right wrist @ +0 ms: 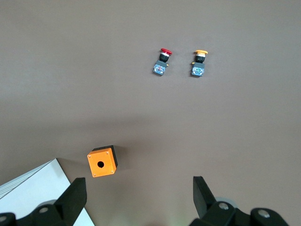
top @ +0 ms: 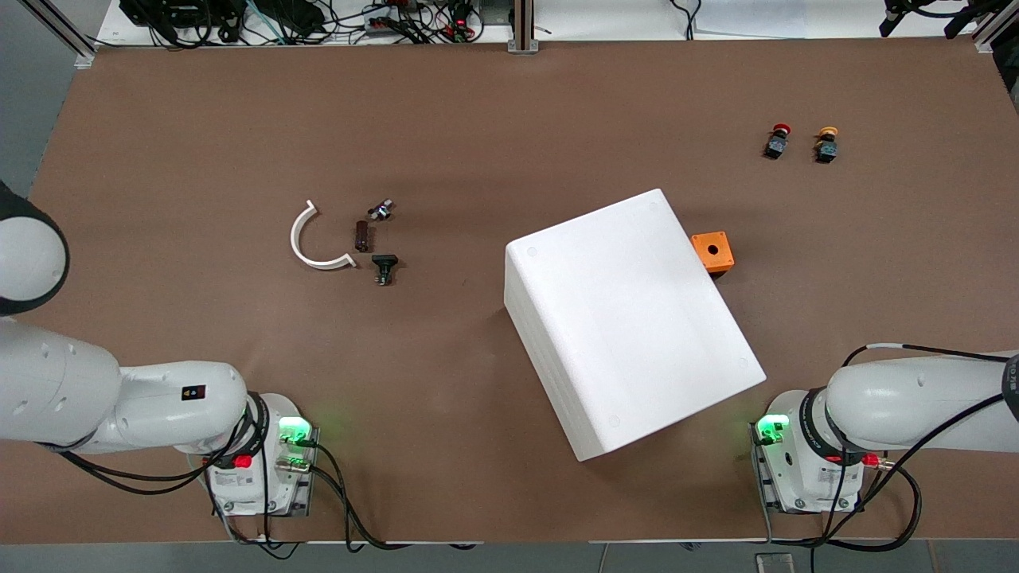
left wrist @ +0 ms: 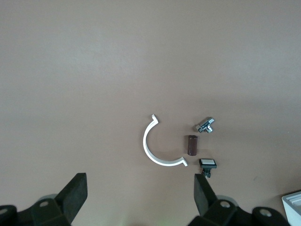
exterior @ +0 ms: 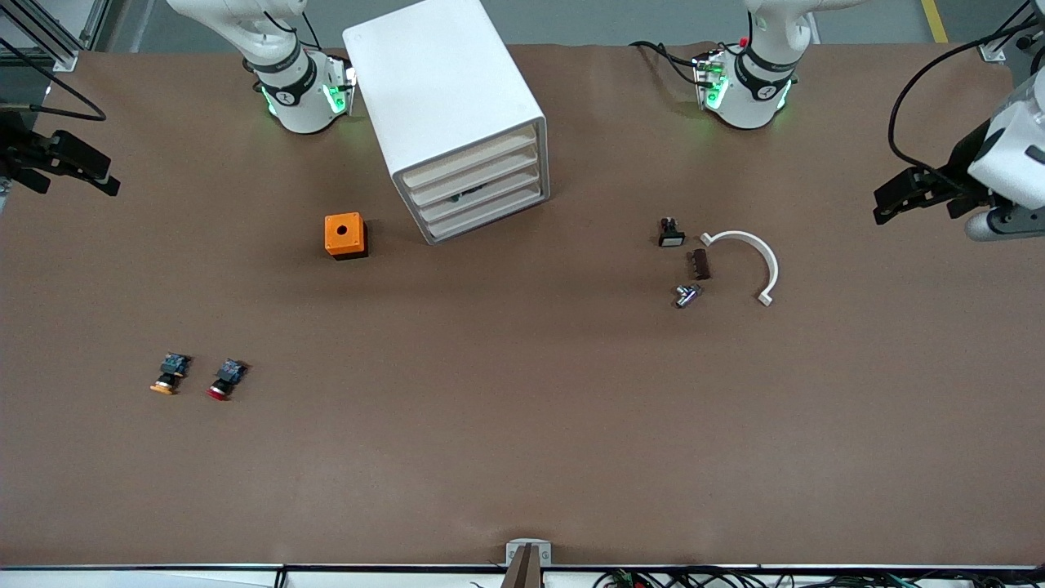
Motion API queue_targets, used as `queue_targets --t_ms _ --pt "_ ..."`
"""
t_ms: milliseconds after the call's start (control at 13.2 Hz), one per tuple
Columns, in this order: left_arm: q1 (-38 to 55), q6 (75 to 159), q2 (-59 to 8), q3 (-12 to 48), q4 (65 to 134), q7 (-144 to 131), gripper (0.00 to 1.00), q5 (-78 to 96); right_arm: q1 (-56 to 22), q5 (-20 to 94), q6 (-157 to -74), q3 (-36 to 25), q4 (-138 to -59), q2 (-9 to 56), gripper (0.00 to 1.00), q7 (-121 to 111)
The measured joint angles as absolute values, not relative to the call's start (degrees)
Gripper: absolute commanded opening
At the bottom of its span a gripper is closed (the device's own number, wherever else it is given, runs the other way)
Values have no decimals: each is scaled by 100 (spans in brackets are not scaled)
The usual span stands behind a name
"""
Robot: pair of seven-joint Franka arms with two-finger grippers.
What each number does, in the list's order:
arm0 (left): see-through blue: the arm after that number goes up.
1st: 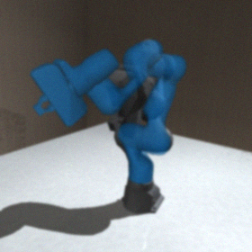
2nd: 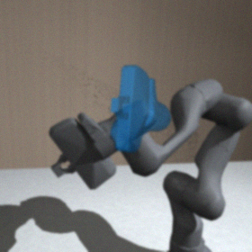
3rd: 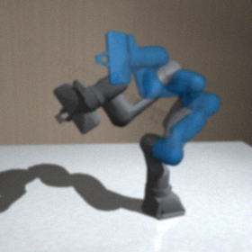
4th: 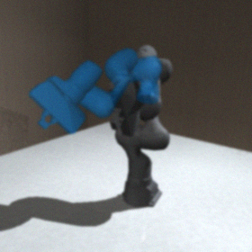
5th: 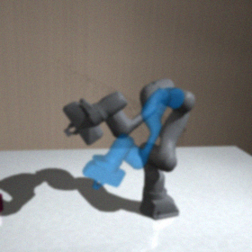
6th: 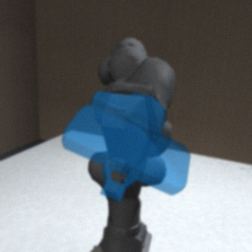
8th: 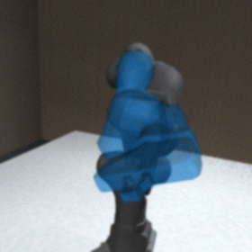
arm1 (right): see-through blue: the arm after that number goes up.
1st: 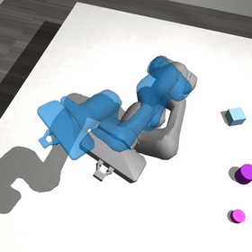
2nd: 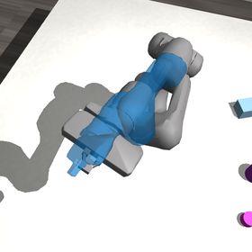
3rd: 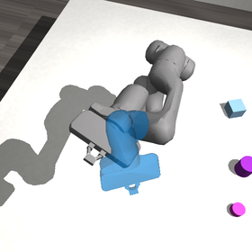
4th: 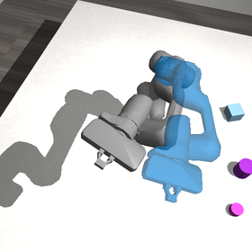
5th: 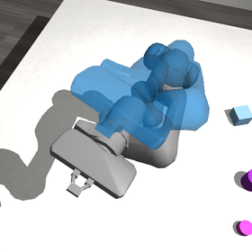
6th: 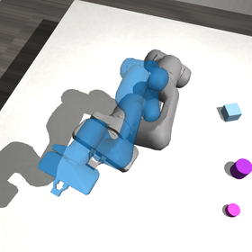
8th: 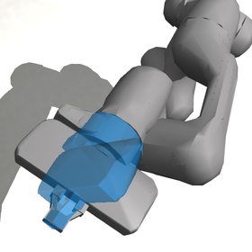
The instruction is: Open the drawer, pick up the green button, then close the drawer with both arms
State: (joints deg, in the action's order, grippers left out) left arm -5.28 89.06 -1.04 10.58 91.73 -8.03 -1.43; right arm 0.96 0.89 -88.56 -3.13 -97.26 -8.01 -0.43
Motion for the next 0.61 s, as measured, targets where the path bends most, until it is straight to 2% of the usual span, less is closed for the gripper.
queue_targets --t_ms 227,607 --pt "-416 9075 -745 1145 9173 -803 100 -134 96 89 -8854 -312 -9721 -800 100 -46" --pt "136 10039 -1970 1224 9159 -1676 100 -99 96 89 -8848 -311 -9715 -801 100 -48"
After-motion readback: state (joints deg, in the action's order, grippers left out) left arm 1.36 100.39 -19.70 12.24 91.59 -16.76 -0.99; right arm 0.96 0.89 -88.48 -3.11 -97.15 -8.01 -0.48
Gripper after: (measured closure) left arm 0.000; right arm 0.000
